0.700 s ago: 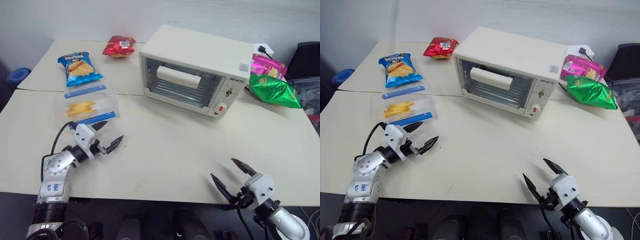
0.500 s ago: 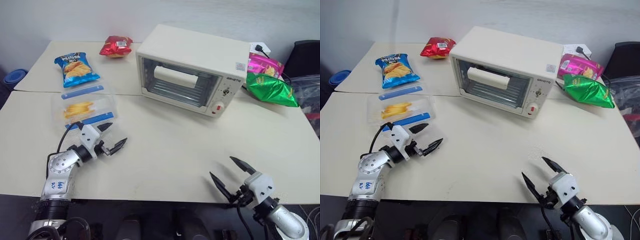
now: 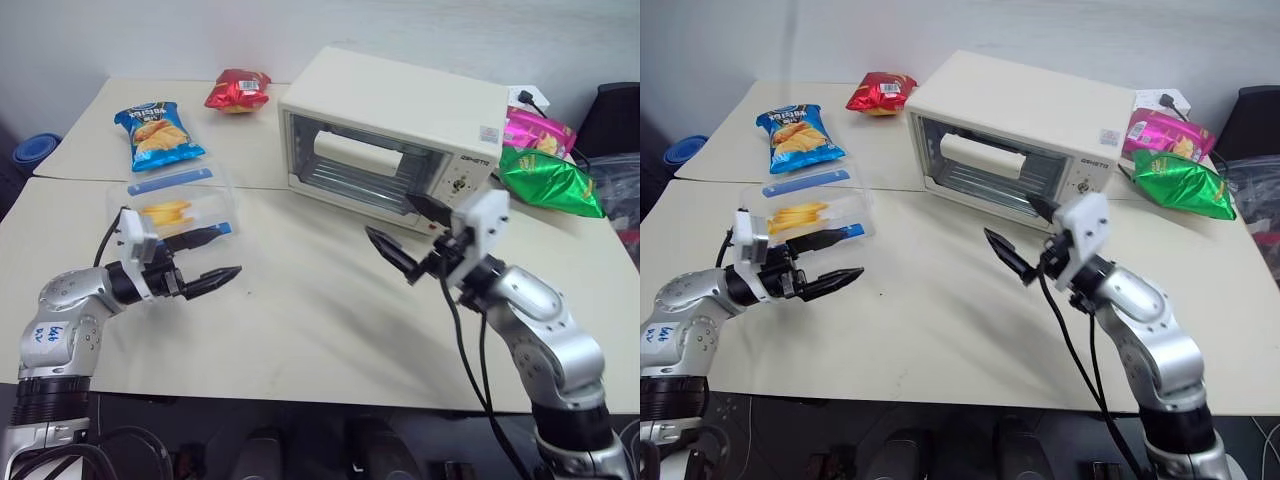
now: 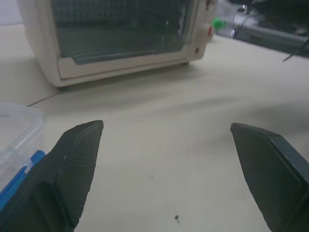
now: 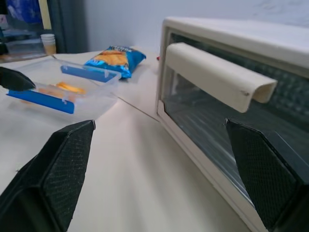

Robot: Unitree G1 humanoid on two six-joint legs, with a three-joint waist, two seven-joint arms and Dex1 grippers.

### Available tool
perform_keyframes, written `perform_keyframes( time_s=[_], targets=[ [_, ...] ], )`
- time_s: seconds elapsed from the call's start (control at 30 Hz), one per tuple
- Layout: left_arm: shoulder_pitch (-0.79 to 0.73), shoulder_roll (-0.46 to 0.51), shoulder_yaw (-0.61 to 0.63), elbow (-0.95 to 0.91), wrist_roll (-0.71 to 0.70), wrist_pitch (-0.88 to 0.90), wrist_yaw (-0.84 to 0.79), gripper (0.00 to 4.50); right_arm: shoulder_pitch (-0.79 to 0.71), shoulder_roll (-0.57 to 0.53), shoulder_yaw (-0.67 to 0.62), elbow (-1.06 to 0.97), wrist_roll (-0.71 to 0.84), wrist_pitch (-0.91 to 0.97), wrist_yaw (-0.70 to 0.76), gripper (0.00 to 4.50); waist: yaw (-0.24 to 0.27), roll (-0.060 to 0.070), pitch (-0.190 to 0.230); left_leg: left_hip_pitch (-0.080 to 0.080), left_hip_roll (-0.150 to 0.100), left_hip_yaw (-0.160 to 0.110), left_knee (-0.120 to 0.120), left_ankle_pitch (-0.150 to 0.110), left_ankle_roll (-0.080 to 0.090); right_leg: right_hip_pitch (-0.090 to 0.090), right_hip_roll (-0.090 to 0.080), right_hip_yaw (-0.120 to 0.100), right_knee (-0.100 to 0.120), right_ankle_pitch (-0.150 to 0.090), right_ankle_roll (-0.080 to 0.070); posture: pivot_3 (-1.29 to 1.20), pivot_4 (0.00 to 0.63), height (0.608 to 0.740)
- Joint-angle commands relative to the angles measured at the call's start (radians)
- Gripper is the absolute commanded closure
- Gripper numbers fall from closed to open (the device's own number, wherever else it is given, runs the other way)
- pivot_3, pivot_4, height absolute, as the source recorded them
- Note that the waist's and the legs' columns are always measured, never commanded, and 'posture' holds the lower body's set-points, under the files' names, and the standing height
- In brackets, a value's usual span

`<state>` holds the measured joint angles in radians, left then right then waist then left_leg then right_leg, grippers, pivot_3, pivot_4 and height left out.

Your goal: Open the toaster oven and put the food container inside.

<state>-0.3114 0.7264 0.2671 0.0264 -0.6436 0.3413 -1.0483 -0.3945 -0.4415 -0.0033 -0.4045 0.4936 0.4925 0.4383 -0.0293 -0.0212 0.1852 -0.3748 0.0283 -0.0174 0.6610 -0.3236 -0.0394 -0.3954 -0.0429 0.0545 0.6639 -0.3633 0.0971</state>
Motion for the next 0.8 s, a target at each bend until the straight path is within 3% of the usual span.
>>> perform_keyframes(
  time_s=[0.03, 0.53, 0.73, 0.8],
  targets=[
    [0.01, 0.011, 0.053, -0.093, -0.055, 0.052, 0.033, 0.0, -0.06, 0.024, -0.004, 0.027, -0.014, 0.031, -0.033, 0.01, 0.0, 0.0, 0.0, 0.0, 0.0, 0.0, 0.0, 0.0, 0.0, 0.0, -0.001, 0.0, 0.0, 0.0, 0.0, 0.0, 0.15, 0.74],
    [0.034, -0.051, 0.077, -0.154, -0.076, 0.081, 0.102, 0.0, -0.219, 0.087, 0.002, 0.179, -0.09, 0.001, -0.014, 0.01, -0.008, 0.0, 0.0, 0.0, 0.0, 0.001, 0.001, -0.001, 0.002, -0.001, 0.0, 0.001, 0.001, 0.0, 0.001, 0.0, 0.15, 0.74],
    [-0.04, -0.074, 0.095, -0.12, -0.104, 0.134, 0.178, 0.0, -0.149, 0.071, 0.067, 0.067, -0.068, 0.048, 0.069, 0.01, -0.008, 0.0, 0.0, -0.001, 0.0, 0.001, 0.001, -0.001, 0.002, -0.001, 0.0, 0.001, 0.001, 0.0, 0.001, 0.0, 0.15, 0.74],
    [-0.097, -0.08, 0.103, -0.091, -0.124, 0.167, 0.205, 0.41, -0.108, 0.065, 0.085, 0.022, -0.062, 0.057, 0.088, 0.0, -0.007, 0.0, 0.0, -0.001, 0.0, 0.001, 0.001, -0.001, 0.002, -0.001, 0.0, 0.001, 0.001, 0.0, 0.001, 0.0, 0.15, 0.74]
  ],
)
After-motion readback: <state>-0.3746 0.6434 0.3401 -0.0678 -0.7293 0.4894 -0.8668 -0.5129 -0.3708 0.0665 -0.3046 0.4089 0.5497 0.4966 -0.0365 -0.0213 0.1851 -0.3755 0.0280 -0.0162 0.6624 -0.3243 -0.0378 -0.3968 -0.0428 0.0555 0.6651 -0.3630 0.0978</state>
